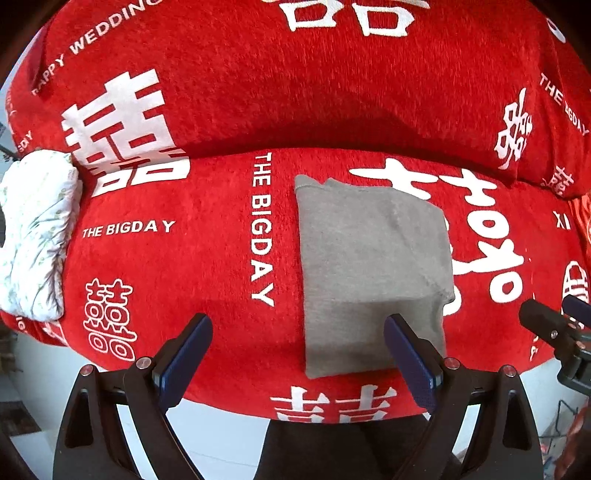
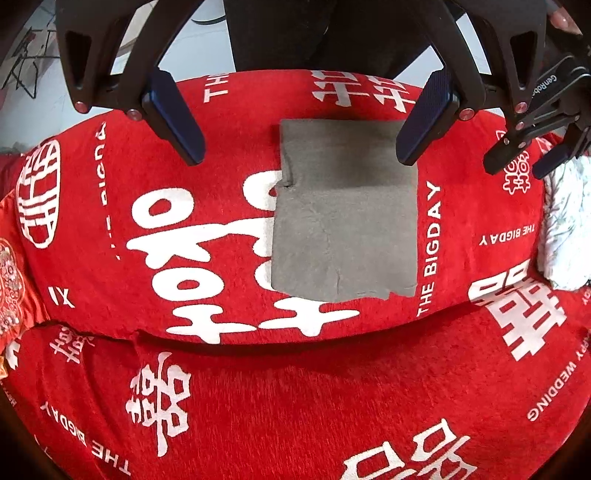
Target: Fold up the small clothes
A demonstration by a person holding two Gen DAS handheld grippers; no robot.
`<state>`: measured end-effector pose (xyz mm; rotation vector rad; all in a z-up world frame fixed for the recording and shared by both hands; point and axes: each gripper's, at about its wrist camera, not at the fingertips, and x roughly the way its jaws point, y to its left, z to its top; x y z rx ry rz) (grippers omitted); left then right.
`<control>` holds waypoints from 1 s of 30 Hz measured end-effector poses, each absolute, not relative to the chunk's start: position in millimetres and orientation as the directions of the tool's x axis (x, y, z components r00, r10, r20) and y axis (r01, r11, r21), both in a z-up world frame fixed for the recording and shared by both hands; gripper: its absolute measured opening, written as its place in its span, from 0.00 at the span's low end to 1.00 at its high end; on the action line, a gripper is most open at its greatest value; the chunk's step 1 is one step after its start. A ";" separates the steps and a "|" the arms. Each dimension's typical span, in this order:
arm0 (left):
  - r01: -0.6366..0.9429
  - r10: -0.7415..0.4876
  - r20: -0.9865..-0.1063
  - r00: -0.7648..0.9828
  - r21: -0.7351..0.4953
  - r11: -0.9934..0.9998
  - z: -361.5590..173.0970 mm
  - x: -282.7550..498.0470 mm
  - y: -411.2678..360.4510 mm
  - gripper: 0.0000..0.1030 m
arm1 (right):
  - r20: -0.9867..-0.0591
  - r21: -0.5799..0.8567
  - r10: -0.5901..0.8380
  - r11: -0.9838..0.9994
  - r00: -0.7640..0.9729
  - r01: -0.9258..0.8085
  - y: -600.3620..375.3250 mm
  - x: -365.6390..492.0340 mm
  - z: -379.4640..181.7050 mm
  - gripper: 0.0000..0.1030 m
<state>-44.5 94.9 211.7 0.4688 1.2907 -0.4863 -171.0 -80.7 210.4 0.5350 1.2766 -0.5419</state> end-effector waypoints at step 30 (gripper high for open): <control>0.533 -0.100 -0.961 0.257 0.055 0.845 250.2 -74.5 84.8 0.92 | -0.964 0.101 -0.067 0.804 0.258 0.586 -85.9 -185.7 236.5 1.00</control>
